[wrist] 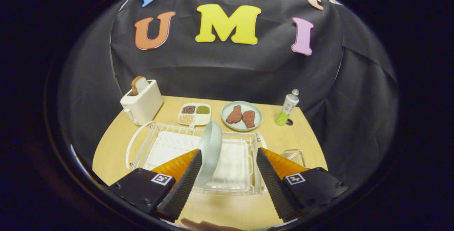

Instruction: Take the plate from the dish rack, then take the spoon from the basket and place it into the plate.

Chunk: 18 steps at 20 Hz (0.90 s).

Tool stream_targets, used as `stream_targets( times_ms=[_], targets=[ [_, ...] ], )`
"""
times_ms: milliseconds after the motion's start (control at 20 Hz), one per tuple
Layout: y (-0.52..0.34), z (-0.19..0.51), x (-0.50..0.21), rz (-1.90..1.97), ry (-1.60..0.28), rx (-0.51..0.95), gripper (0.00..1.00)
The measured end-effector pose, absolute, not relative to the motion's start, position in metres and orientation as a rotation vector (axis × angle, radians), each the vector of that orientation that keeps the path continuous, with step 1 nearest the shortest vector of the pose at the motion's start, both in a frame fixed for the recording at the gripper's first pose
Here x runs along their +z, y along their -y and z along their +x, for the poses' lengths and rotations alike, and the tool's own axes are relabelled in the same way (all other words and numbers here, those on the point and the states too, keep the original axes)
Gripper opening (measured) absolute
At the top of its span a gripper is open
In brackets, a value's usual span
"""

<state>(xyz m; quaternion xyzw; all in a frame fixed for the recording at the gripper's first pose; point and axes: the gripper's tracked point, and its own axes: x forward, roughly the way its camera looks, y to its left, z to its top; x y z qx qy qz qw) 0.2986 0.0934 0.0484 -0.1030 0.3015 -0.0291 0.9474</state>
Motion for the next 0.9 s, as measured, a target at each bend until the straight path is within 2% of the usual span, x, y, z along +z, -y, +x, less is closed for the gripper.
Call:
stream_targets(
  times_ms=[150, 300, 450, 550, 600, 750, 900],
  targets=[
    [-0.090, 0.325, 0.040, -0.234, -0.703, -0.162, 1.00],
    [-0.100, 0.336, 0.023, -0.266, -0.816, -0.181, 1.00],
    [-0.097, 0.346, 0.023, -0.304, -0.845, -0.264, 1.00],
    [-0.093, 0.350, 0.018, -0.326, -0.877, -0.305, 0.93],
    [-0.090, 0.351, 0.018, -0.331, -0.881, -0.325, 0.84],
    [-0.092, 0.352, 0.020, -0.320, -0.889, -0.348, 0.68],
    [-0.095, 0.344, 0.020, -0.292, -0.924, -0.397, 0.26]
  ],
)
